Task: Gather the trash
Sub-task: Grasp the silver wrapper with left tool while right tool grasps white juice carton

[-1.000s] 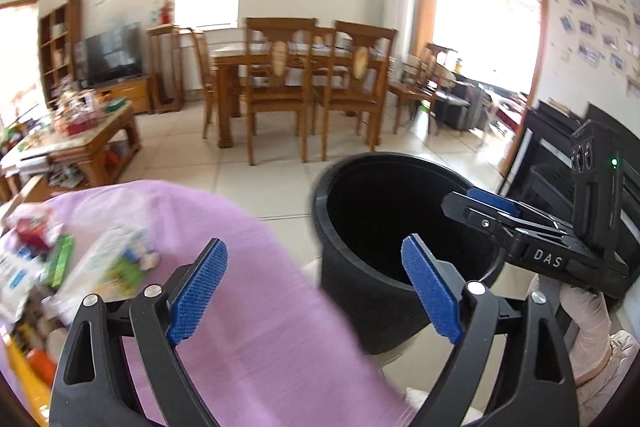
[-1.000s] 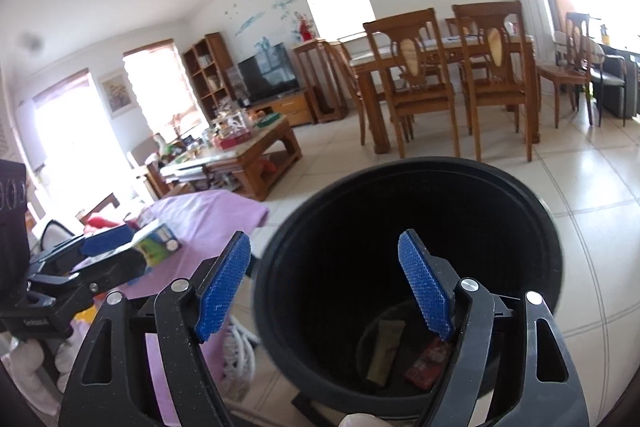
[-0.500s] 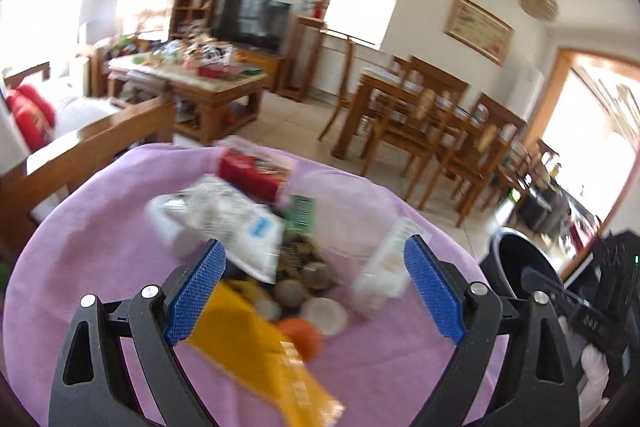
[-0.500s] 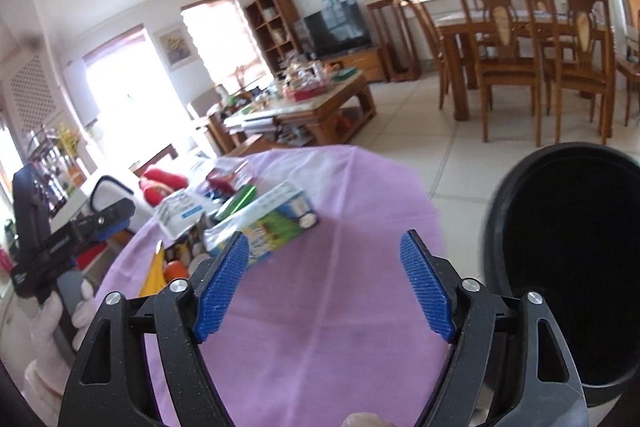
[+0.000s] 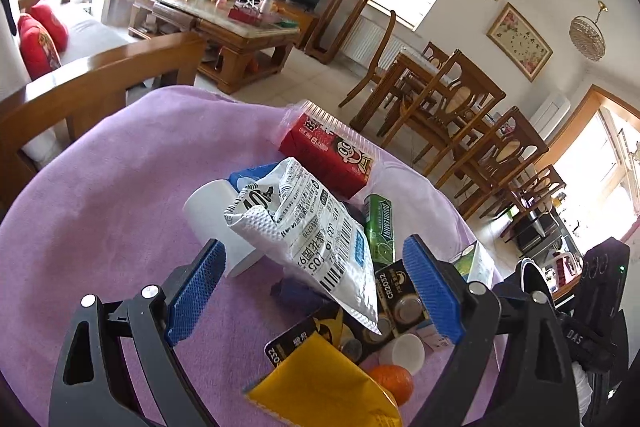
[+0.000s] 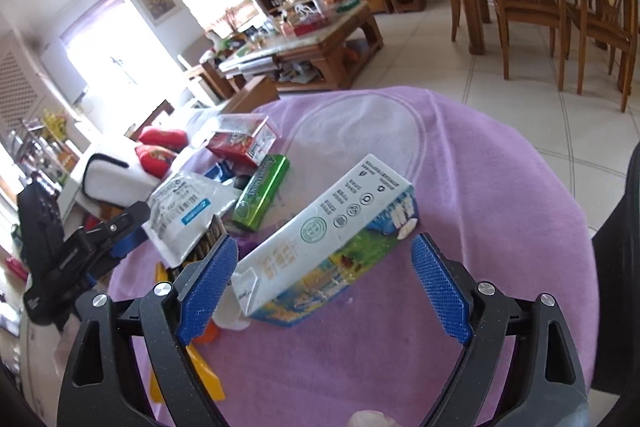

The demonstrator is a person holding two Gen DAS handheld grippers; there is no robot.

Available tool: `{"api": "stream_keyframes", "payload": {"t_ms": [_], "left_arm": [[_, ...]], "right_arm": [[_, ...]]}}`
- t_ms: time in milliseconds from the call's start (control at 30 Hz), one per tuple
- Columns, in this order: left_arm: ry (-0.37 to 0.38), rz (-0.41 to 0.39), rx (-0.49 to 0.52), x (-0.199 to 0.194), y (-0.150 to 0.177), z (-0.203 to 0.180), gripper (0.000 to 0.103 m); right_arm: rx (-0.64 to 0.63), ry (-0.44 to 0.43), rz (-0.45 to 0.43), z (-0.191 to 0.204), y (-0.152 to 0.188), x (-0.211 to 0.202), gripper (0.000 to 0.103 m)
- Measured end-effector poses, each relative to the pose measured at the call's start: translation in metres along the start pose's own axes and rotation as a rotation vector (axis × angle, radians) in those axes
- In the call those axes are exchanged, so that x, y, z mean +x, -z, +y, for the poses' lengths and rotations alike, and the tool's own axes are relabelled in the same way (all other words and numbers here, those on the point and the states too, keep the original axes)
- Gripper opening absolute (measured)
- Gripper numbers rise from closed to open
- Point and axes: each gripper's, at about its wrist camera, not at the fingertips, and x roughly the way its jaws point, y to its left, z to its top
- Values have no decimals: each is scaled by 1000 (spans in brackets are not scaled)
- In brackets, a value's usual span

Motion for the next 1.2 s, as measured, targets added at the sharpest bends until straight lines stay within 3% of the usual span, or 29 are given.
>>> {"api": "stream_keyframes", "payload": {"t_ms": [133, 400, 500, 533, 633, 767, 933, 1200], "left_arm": [[-5, 14, -7, 8, -2, -2, 88], [14, 31, -1, 18, -3, -7, 65], [19, 39, -4, 22, -2, -6, 43], [23, 42, -6, 24, -2, -6, 30], [47, 42, -6, 26, 0, -6, 22], [71, 12, 4, 17, 5, -8, 17], [76, -24, 27, 5, 7, -16, 16], [90, -131, 131, -36, 15, -55, 16]], "right_arm": [[0, 26, 42, 4, -4, 20, 87], [-67, 72, 33, 15, -3, 44, 87], [-98, 80, 13, 21, -1, 41, 75], [-107, 90, 6, 23, 0, 39, 68], [-122, 89, -6, 27, 5, 35, 53], [-123, 77, -24, 25, 12, 27, 44], [-95, 19, -49, 14, 22, 13, 43], [-74, -65, -173, -4, 33, -46, 43]]}}
